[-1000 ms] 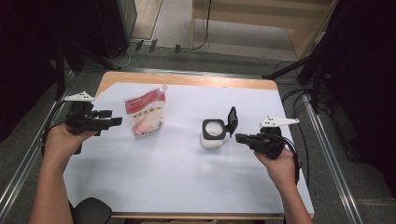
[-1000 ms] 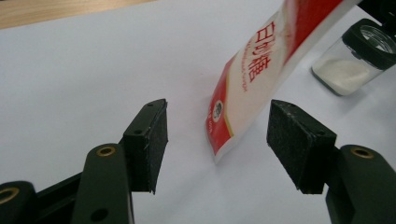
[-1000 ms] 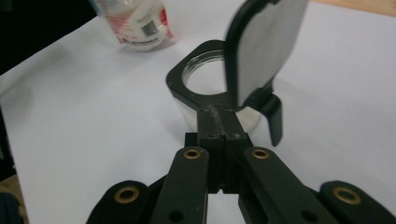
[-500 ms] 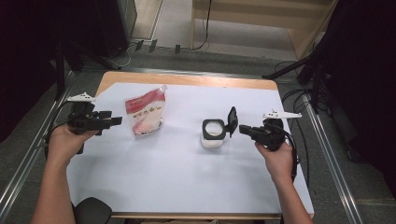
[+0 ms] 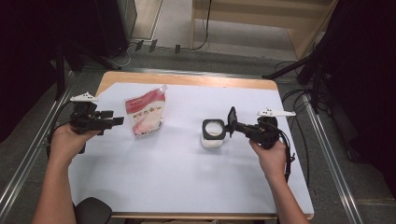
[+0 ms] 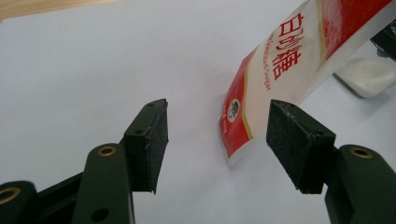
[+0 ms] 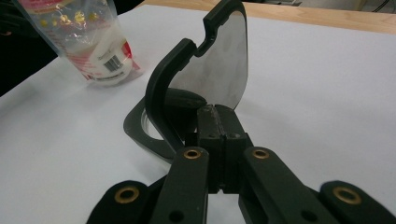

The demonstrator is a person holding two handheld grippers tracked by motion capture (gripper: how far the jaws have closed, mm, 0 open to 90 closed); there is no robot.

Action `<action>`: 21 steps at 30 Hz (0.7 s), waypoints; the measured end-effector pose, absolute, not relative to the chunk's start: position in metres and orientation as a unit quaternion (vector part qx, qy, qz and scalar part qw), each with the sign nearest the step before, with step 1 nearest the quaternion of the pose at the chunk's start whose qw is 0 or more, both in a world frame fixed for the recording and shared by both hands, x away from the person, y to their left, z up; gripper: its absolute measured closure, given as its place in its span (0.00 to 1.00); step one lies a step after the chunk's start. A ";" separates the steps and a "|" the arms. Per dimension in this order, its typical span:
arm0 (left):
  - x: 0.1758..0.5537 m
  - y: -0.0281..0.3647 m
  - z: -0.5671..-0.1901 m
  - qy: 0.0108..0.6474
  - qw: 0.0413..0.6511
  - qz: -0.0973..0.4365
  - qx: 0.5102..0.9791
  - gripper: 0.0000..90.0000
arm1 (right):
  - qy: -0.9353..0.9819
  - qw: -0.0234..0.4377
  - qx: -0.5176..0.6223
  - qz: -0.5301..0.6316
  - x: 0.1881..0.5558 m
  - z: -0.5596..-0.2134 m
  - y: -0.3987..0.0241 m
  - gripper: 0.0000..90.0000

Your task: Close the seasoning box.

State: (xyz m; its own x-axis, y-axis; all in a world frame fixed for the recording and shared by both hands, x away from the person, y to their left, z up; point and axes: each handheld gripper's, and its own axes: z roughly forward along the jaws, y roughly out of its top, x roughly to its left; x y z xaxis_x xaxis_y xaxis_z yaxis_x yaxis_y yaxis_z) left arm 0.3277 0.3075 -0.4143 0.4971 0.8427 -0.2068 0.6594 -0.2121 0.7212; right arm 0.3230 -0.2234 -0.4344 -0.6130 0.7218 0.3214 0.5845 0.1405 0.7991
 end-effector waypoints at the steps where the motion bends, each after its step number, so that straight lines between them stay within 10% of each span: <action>1: 0.328 0.307 -0.414 0.488 0.394 0.117 0.770 0.44 | 0.751 0.070 0.435 0.491 0.323 -0.434 -0.223 1.00; 21: 0.328 0.308 -0.415 0.487 0.395 0.114 0.771 0.44 | 0.760 0.069 0.424 0.487 0.324 -0.436 -0.208 1.00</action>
State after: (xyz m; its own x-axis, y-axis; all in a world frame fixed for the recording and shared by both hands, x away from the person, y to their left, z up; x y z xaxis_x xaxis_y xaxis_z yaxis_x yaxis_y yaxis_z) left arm 0.3282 0.3085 -0.4155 0.4999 0.8405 -0.2089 0.6600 -0.2136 0.7203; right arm 0.3239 -0.2080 -0.4363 -0.6305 0.7127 0.3076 0.5775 0.1658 0.7994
